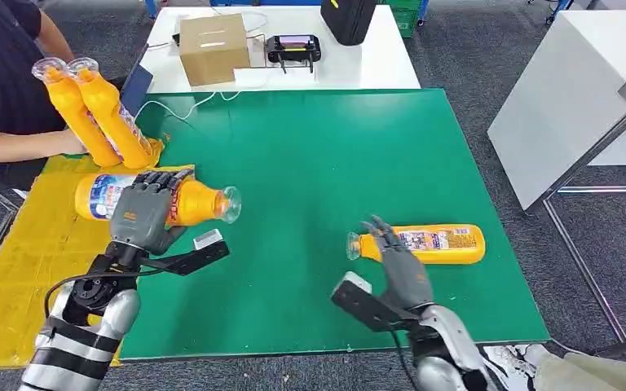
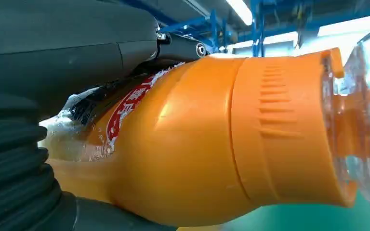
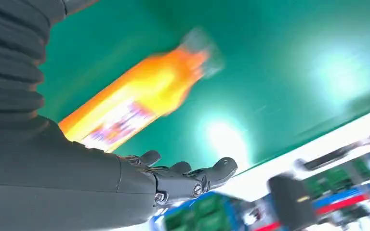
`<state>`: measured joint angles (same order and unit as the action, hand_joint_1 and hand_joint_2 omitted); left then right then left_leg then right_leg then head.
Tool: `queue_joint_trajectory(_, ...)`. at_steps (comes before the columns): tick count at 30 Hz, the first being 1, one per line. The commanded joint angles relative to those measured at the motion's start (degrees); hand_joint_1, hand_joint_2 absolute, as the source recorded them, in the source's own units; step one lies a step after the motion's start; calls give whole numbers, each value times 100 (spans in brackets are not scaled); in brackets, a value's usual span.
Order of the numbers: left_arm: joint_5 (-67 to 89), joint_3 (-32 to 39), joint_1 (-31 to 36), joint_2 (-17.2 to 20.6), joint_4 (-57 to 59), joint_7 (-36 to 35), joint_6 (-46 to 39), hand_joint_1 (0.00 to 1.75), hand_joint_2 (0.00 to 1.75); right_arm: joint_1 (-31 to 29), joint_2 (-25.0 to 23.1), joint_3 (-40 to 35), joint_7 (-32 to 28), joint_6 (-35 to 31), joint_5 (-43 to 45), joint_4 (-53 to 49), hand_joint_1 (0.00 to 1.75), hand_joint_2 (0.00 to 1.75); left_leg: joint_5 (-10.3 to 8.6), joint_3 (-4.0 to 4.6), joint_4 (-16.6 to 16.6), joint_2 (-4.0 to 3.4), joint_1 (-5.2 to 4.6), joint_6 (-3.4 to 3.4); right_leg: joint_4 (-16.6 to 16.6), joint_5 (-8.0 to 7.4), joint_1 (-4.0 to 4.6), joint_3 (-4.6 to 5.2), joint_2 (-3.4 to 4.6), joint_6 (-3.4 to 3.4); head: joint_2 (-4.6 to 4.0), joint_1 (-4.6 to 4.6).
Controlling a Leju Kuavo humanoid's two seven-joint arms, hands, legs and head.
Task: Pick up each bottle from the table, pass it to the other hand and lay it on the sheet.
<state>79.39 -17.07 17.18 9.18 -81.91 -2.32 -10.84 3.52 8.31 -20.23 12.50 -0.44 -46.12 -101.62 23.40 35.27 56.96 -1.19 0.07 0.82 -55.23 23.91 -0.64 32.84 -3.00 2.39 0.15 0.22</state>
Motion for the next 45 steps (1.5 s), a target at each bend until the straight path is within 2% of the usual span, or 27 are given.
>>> queue_joint_trajectory(1, 88, -42, 330, 440, 2076, 10, 4, 175, 175, 343, 478, 974, -117, 138, -142, -261, 0, 175, 4, -31, -9, 16, -2, -2, 8, 7, -6, -33, 11, -4, 0, 0)
queue_joint_trajectory(2, 65, -20, 338, 427, 2144, -8, 39, 175, 175, 346, 477, 995, -125, 135, -137, -245, 0, 175, 5, -34, -8, 17, -2, -2, 8, 8, -6, -36, 13, -5, 0, 2)
queue_joint_trajectory(3, -33, -2, 455, 417, 2745, -24, 222, 175, 175, 276, 531, 1150, -107, 155, -205, -36, 0, 175, 5, -23, -6, 6, 0, -4, 5, 5, -3, -23, 18, -6, 0, 0)
queue_joint_trajectory(13, -39, -7, 478, 414, 2777, -22, 243, 175, 175, 254, 530, 1140, -105, 168, -215, -13, 0, 175, 9, -22, 3, 9, 1, -6, 0, 9, 1, -24, 17, -7, 0, -4)
queue_joint_trajectory(14, 32, -85, 473, 468, 2887, 18, 226, 38, 175, 221, 557, 1172, -88, 189, -223, 56, 0, 175, 4, -16, -2, 4, -1, -3, 3, 3, -1, -18, 12, -3, 0, -2)
queue_joint_trajectory(15, -61, 7, 528, 405, 3108, -49, 358, 0, 0, 179, 560, 1223, -73, 207, -217, 149, 0, 175, 9, -29, -2, 4, 1, -5, 5, 7, 0, -31, 21, -6, 0, 0)
queue_joint_trajectory(20, -424, 99, 529, 455, 3109, 295, 189, 0, 0, -62, 778, 1390, -125, 501, -239, 752, 0, 175, 6, -34, -6, 2, 0, -4, 9, 0, -1, -38, 29, -6, 0, -2)
queue_joint_trajectory(26, -1106, 464, 326, 389, 2328, 463, 440, 0, 0, -453, 957, 1474, -252, 751, -476, 1307, 0, 175, 7, -35, -3, -5, 2, 0, 9, -1, 0, -42, 40, -5, 0, -2)
queue_joint_trajectory(29, -1635, 647, 123, 313, 1734, 624, 651, 0, 0, -568, 1044, 1531, -259, 942, -577, 1552, 0, 175, -1, -19, -2, 2, -1, 4, 7, -7, 0, -28, 20, 3, 0, -2)
queue_joint_trajectory(38, -2948, 937, -589, 110, -277, 946, 1080, 0, 0, -291, 1081, 1874, -305, 1051, -872, 1657, 0, 175, 13, -27, 7, 13, 3, 2, 4, 8, 2, -38, 21, 1, 0, -2)
queue_joint_trajectory(45, -3207, 883, -676, 83, -566, 984, 1276, 0, 0, -347, 1097, 1898, -350, 1116, -1028, 1784, 0, 175, 1, -8, 1, 10, -1, 3, 5, -3, 0, -13, 11, 3, 0, -2)
